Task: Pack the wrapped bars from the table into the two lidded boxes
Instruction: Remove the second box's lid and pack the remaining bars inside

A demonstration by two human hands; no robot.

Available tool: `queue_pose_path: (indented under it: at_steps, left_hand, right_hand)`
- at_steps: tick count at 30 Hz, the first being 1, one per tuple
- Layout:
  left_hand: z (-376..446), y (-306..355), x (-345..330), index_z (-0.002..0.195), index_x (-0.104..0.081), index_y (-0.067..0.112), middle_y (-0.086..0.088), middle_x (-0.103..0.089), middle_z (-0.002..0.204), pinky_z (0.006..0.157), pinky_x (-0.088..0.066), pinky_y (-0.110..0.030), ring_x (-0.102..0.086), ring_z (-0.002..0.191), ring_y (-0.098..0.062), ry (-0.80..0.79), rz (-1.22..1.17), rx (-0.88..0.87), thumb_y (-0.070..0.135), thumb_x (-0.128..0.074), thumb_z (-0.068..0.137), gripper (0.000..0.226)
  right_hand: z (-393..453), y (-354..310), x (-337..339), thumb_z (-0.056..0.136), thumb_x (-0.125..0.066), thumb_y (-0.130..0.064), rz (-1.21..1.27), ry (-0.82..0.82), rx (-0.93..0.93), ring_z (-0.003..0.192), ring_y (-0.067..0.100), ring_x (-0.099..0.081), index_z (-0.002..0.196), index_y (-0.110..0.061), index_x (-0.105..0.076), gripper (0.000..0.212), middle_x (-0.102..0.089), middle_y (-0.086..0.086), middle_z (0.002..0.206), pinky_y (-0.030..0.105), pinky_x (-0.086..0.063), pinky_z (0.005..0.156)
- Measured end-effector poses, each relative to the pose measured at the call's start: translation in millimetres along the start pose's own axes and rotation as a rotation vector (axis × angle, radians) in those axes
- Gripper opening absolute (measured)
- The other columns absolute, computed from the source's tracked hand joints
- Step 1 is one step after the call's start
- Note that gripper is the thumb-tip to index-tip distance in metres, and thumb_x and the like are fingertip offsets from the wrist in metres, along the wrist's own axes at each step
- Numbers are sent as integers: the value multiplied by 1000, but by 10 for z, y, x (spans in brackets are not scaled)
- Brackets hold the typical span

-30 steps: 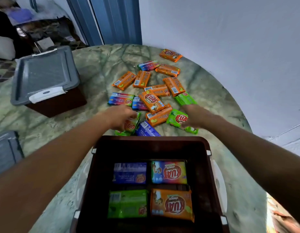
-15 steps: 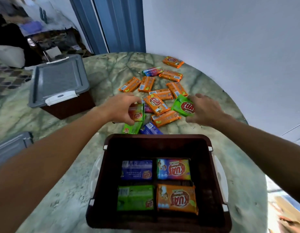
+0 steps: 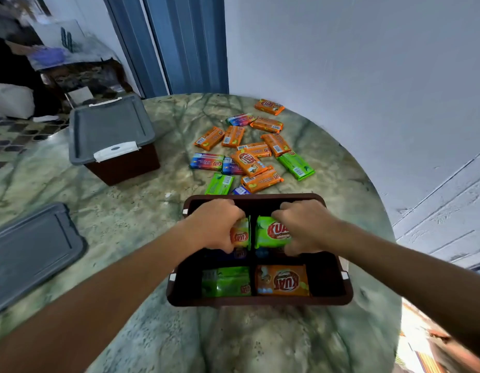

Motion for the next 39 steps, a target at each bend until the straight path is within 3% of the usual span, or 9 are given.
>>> queue_pose_path:
  at_steps: [4, 10, 22, 29, 33, 36, 39]
  left_hand:
    - [118, -84, -382, 104, -64, 15, -7, -61, 102, 80, -53, -40, -61, 96, -27, -43, 40, 44, 33, -78, 63, 47]
    - [276, -45, -697, 105, -66, 12, -10, -67, 103, 79, -55, -43, -66, 94, -31, -27, 80, 14, 5, -62, 82, 24]
    - [295, -38, -699, 97, -67, 9, -10, -67, 98, 78, -55, -40, -66, 91, -31, 41, 88, 6, -5, -55, 83, 23]
    - [316, -88, -733, 95, -67, 11, -9, -68, 98, 81, -55, -41, -66, 93, -30, 32, 40, 42, 6, -63, 81, 16]
    - [221, -147, -815, 107, -68, 17, -6, -69, 105, 86, -53, -40, -65, 99, -26, -37, -135, 74, 22, -79, 71, 37]
    - [-45, -238, -563, 122, -64, 19, 0, -66, 116, 94, -50, -30, -61, 108, -16, 54, -528, 84, 32, -80, 73, 53]
    - [-442, -528, -48, 112, -68, 12, -2, -69, 102, 80, -51, -25, -63, 91, -13, 467, -605, 146, 20, -69, 85, 29]
  right_hand:
    - [199, -112, -341, 74, -71, -45, 2, -47, -25, 99, 28, -61, 119, -13, -56, 57, -59, 7, 115, 35, -48, 72]
    - [360, -148, -647, 86, -64, -21, 22, -55, -114, 107, 30, -61, 128, -11, -54, 44, -58, 9, 123, 39, -51, 79]
    - [399, -100, -707, 76, -78, -24, 54, -44, -162, 109, 30, -61, 123, -12, -56, 53, -58, 9, 122, 40, -52, 83]
    - [376, -66, -728, 76, -78, -28, 75, -26, -212, 111, 30, -58, 129, -15, -54, 59, -56, 8, 123, 40, -50, 82]
    - [296, -73, -751, 80, -74, -30, 171, -67, -221, 118, 31, -53, 141, -18, -44, 70, -51, 8, 132, 40, -49, 87]
    - [109, -44, -448, 87, -63, -29, 407, 108, -224, 119, 27, -54, 137, -20, -50, 53, -51, 5, 135, 39, -48, 92]
    - [-288, 339, -6, 89, -58, -22, 571, 530, -370, 109, 28, -58, 116, -14, -65, 29, -63, 8, 118, 37, -48, 86]
Point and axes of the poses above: each hand's wrist, its own z-axis towards the middle knuckle, its own x-axis out of the back of the hand, y = z × x, the point moved 9 cm from there along z, towards the middle knuckle
